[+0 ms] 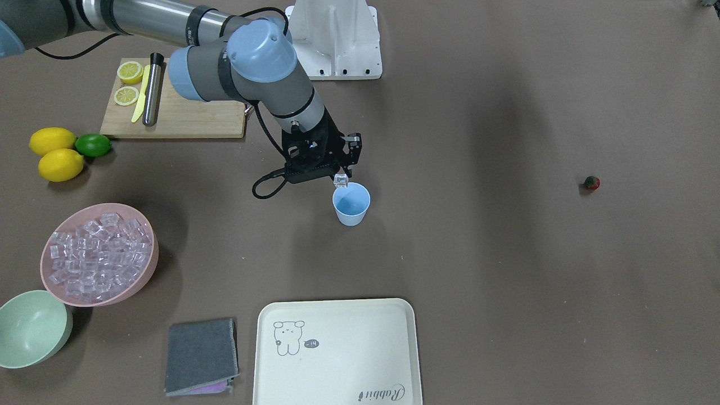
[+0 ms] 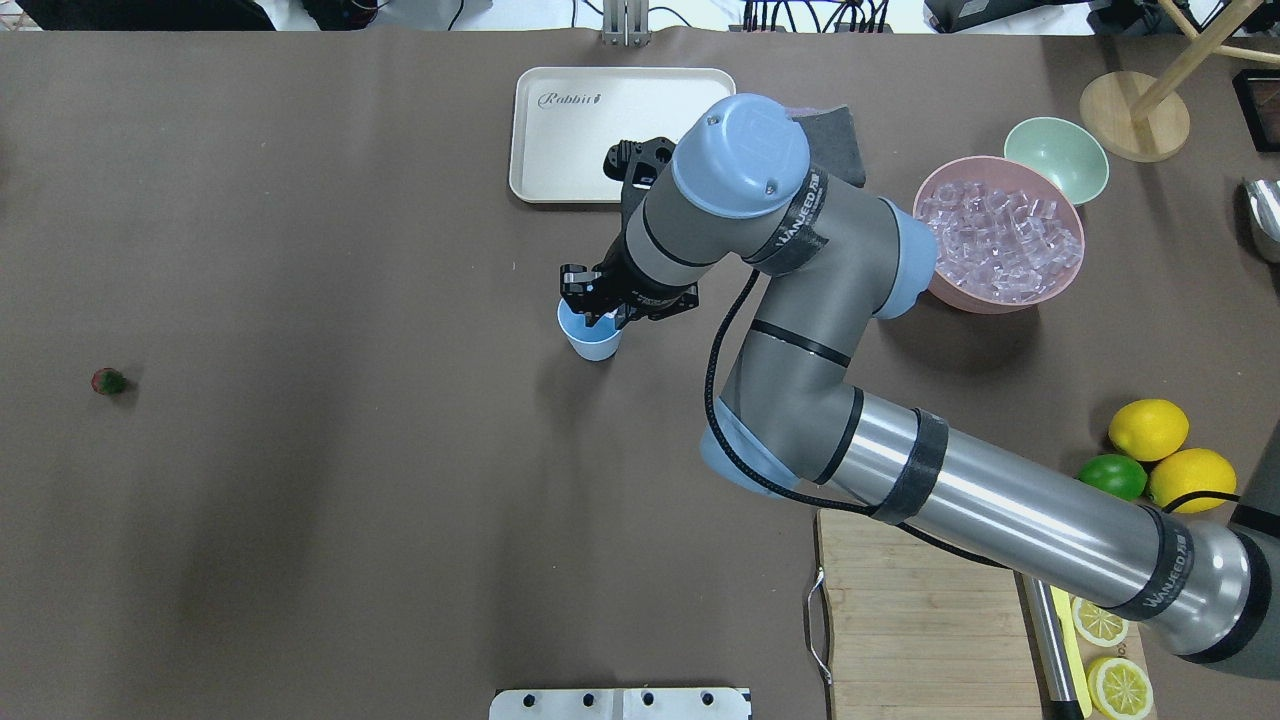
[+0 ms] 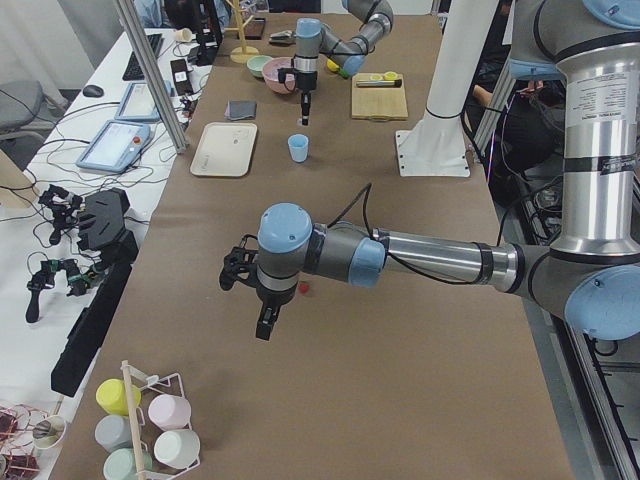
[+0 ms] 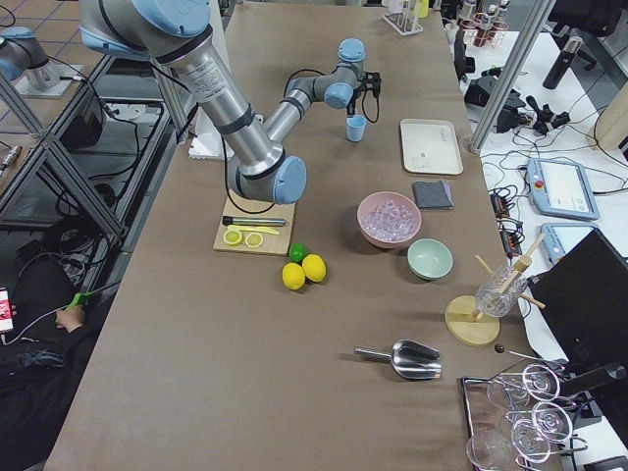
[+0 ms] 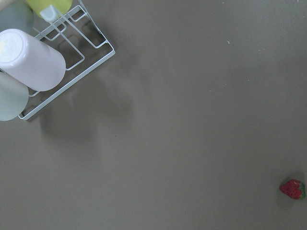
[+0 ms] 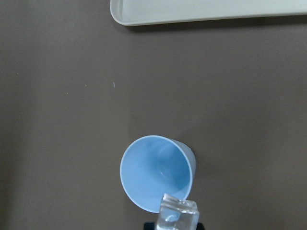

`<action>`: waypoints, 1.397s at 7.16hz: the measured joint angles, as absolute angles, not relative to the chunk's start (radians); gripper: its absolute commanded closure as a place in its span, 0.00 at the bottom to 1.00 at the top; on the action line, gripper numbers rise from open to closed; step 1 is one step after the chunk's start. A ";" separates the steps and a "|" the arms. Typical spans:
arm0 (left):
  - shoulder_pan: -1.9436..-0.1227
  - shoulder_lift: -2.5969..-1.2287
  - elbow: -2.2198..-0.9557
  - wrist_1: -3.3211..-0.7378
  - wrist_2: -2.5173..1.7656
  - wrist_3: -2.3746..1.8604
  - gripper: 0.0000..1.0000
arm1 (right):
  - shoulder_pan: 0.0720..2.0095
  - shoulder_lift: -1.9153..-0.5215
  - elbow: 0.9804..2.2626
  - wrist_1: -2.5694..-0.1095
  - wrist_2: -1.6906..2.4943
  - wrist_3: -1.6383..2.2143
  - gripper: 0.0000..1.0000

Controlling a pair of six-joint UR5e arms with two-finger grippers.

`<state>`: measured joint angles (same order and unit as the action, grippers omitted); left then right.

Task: Put ice and strawberries in cup
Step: 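Carry the ice cube with the right gripper over the blue cup and release, then move the right gripper back over the pink ice bowl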

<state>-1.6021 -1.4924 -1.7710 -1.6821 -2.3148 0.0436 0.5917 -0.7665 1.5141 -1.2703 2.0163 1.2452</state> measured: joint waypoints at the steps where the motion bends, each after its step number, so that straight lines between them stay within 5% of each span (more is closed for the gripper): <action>1: -1.601 -1.492 -1.768 -1.682 -2.315 0.044 0.02 | 0.585 -0.753 1.494 -1.265 2.004 1.253 1.00; 2: -1.600 -1.493 -1.766 -1.683 -2.315 0.044 0.02 | 0.582 -0.740 1.475 -1.262 1.997 1.256 0.43; 3: -1.600 -1.493 -1.766 -1.683 -2.315 0.044 0.02 | 0.578 -0.733 1.460 -1.261 1.991 1.257 0.00; 7: -1.600 -1.493 -1.766 -1.683 -2.315 0.044 0.02 | 0.585 -0.737 1.492 -1.312 1.988 1.273 0.00; 10: -1.600 -1.491 -1.769 -1.683 -2.316 0.045 0.02 | 0.764 -0.873 1.756 -1.591 2.053 1.049 0.00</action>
